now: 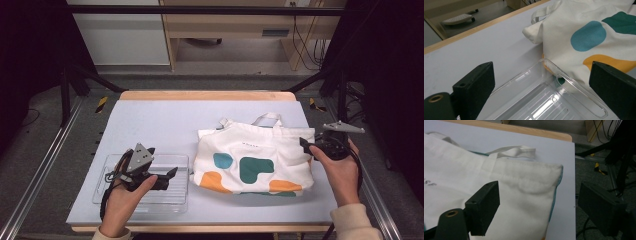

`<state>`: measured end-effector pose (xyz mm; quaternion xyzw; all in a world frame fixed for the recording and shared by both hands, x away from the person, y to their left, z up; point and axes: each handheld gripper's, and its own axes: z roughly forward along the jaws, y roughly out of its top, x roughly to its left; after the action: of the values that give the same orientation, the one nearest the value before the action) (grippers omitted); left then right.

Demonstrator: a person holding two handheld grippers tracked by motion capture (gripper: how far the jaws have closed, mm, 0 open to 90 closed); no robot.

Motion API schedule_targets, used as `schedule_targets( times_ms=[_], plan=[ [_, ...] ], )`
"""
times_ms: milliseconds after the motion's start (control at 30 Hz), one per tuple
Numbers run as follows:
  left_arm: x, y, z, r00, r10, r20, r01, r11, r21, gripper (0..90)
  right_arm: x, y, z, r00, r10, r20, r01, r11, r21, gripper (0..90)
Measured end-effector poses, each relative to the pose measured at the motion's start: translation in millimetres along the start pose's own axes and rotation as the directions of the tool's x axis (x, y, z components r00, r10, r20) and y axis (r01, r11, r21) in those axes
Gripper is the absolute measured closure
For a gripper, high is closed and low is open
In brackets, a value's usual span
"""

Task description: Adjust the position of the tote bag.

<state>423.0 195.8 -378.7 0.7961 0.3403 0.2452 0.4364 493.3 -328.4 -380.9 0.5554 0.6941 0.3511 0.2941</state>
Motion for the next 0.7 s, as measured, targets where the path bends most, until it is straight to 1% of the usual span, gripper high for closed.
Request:
schedule_targets(
  times_ms=[33,67,100,133,167,200,233,267,300,333,367,400,433,467,500,600,633,700],
  plan=[
    [-0.4,0.2,0.2,1.0,0.002,0.002,-0.002,1.0,0.0,6.5,-2.9,3.0,5.4,0.9999,0.015,-0.006,-0.014,1.0,0.01,17.1],
    [-0.4,0.2,0.2,1.0,0.002,0.002,-0.002,1.0,0.0,6.4,-2.9,3.0,5.4,0.9999,0.015,-0.006,-0.014,1.0,0.01,17.1],
    [-1.2,0.8,0.2,1.0,0.007,0.005,-0.007,1.0,0.003,6.5,-7.3,9.4,17.7,0.9988,0.044,-0.022,-0.043,0.999,0.026,16.8],
    [-1.5,1.0,0.4,0.9999,0.009,0.009,-0.009,0.9999,0.005,6.5,-8.4,10.9,22.0,0.9982,0.052,-0.031,-0.051,0.998,0.03,16.8],
    [-1.6,0.9,0.5,0.9999,0.01,0.009,-0.01,0.9999,0.005,6.4,-8.9,12.5,27.1,0.9967,0.071,-0.04,-0.069,0.997,0.041,17.7],
    [-1.7,0.8,0.7,0.9999,0.011,0.009,-0.011,0.9999,0.005,6.4,-9.5,13.4,31.3,0.997,0.071,-0.033,-0.069,0.996,0.049,20.1],
    [-1.8,0.6,1.1,0.9999,0.008,0.011,-0.008,1.0,0.004,6.5,-9.1,14.0,34.1,0.9968,0.073,-0.033,-0.071,0.996,0.057,24.7],
    [-1.4,0.4,1.6,0.9999,0.007,0.012,-0.007,1.0,0.006,6.5,-8.4,14.0,36.3,0.996,0.078,-0.043,-0.075,0.995,0.06,27.7],
    [-1.1,0.3,1.9,0.9999,0.006,0.012,-0.006,1.0,0.005,6.4,-6.8,13.7,37.6,0.9962,0.073,-0.047,-0.07,0.996,0.061,32.9],
    [-0.9,0.1,2.2,0.9999,0.007,0.012,-0.007,0.9999,0.009,6.5,-5.1,13.6,37.3,0.9961,0.073,-0.049,-0.07,0.996,0.061,37.2],
    [-0.9,-0.1,2.9,0.9999,0.005,0.014,-0.005,0.9999,0.009,6.4,-3.6,12.8,36.7,0.9966,0.066,-0.048,-0.064,0.996,0.056,38.7],
    [-1.0,-0.4,3.1,0.9999,0.004,0.014,-0.004,0.9999,0.01,6.5,-1.8,12.1,35.1,0.9967,0.072,-0.039,-0.07,0.996,0.05,42.9],
    [-1.2,-0.5,3.5,0.9999,0.003,0.014,-0.003,0.9999,0.011,6.5,-0.7,11.4,32.6,0.9972,0.068,-0.03,-0.067,0.997,0.041,48.2],
    [-1.3,-0.6,3.9,0.9999,0.003,0.016,-0.004,0.9999,0.012,6.5,-0.1,10.6,30.0,0.9976,0.061,-0.032,-0.06,0.998,0.03,53.0],
    [-1.8,-0.5,4.3,0.9999,0.003,0.015,-0.003,0.9999,0.013,6.5,0.9,10.2,26.6,0.9974,0.067,-0.028,-0.066,0.998,0.025,58.7],
    [-4.0,0.6,4.7,0.9997,0.005,0.022,-0.005,0.9999,0.011,6.5,3.8,9.6,18.1,0.9976,0.052,-0.045,-0.051,0.999,0.012,72.3],
    [-4.9,1.4,4.8,0.9997,0.006,0.023,-0.007,0.9999,0.01,6.5,5.5,9.2,15.9,0.9981,0.042,-0.045,-0.041,0.999,0.011,74.4],
    [-6.2,3.2,4.6,0.9996,0.008,0.027,-0.008,0.9999,0.007,6.5,8.3,7.9,11.3,0.9979,0.03,-0.058,-0.029,0.999,0.015,75.2]
  ],
)
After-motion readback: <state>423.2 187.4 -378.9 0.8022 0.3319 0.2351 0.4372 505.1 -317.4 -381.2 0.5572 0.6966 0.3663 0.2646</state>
